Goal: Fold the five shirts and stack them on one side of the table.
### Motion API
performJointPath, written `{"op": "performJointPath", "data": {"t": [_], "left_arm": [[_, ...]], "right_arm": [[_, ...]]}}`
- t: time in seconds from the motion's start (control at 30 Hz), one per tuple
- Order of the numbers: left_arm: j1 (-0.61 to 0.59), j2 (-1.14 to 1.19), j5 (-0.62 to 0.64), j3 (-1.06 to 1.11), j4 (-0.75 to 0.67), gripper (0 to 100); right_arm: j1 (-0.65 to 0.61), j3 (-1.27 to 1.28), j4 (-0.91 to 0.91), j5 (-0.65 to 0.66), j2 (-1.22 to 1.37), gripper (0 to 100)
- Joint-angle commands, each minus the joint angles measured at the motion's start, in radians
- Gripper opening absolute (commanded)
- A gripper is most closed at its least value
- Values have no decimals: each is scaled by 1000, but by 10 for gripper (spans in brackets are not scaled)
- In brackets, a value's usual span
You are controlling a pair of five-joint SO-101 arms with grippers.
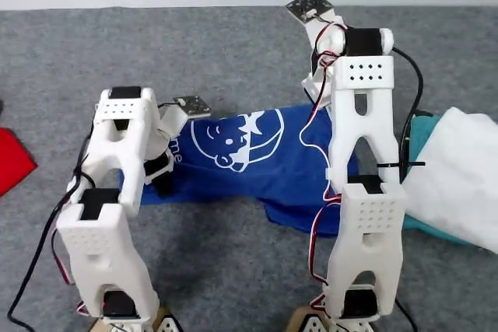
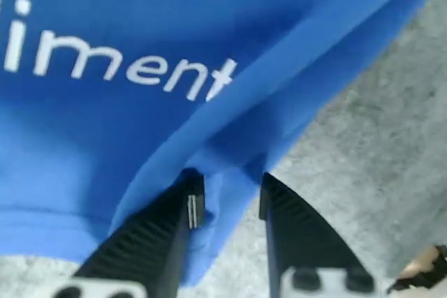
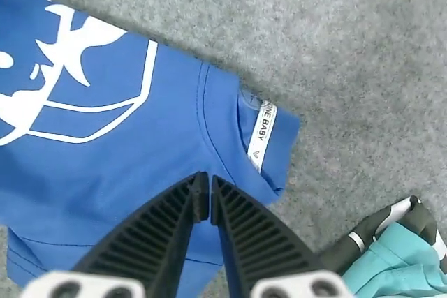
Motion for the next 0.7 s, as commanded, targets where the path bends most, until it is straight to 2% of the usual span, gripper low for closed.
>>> {"op": "performJointPath", "data": {"t": [0.0, 0.33, 0.4, 0.47, 0.57, 0.67], "left_arm": [[-25, 11, -15, -111, -18, 141], [-52, 147, -14, -409, -12, 161], [-54, 161, -14, -444, 44, 159], [-46, 153, -12, -503, 158, 159], [-54, 104, 48, -513, 160, 147], [-48, 20, 46, -455, 163, 147]], "right_arm": [[15, -6, 44, -15, -51, 9], [7, -9, 44, -54, -54, 9], [7, -6, 44, -54, -71, 9], [10, -6, 44, -54, -93, 9], [13, -5, 44, -54, -114, 9], [15, -5, 44, -54, -124, 9]]}}
